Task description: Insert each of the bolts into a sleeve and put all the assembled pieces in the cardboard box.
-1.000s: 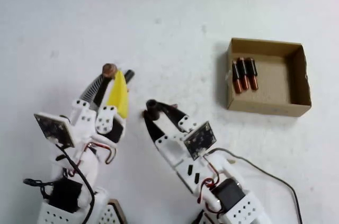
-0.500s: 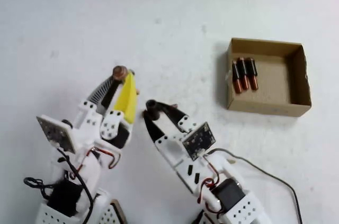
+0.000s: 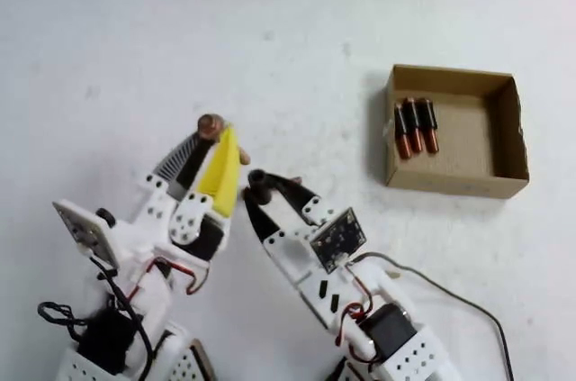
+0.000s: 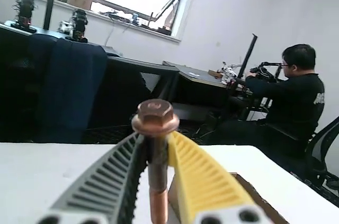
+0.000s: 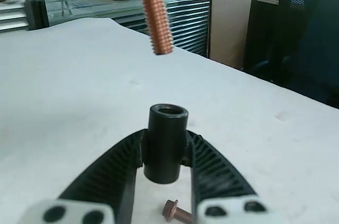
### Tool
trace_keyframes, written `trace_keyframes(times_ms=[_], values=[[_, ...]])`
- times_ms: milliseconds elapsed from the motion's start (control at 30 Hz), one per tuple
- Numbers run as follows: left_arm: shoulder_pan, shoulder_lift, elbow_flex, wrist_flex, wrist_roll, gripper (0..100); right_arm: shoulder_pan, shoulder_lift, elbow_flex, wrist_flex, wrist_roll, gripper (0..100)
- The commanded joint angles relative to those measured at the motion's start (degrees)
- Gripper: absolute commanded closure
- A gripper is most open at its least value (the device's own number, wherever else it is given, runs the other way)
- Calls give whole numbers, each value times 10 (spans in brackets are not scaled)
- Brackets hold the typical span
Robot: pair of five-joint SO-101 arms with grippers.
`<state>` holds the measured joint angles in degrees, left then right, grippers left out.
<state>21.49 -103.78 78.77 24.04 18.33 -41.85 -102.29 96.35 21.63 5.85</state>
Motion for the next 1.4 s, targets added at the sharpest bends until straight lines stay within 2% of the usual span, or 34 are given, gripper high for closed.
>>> trace_keyframes(times_ms=[0, 267, 367, 633, 800, 1367], values=[[6, -1, -33, -1, 7, 976, 0, -1, 5, -4, 7, 981], [2, 179, -171, 82, 24, 976, 0, -1, 5, -4, 7, 981], [7, 213, -184, 85, 25, 976, 0, -1, 5, -4, 7, 981], [9, 213, -169, 84, 27, 976, 0, -1, 5, -4, 47, 981], [35, 213, -165, 84, 27, 976, 0, -1, 5, -4, 47, 981], [25, 213, -165, 115, 24, 976, 0, -1, 5, -4, 47, 981]])
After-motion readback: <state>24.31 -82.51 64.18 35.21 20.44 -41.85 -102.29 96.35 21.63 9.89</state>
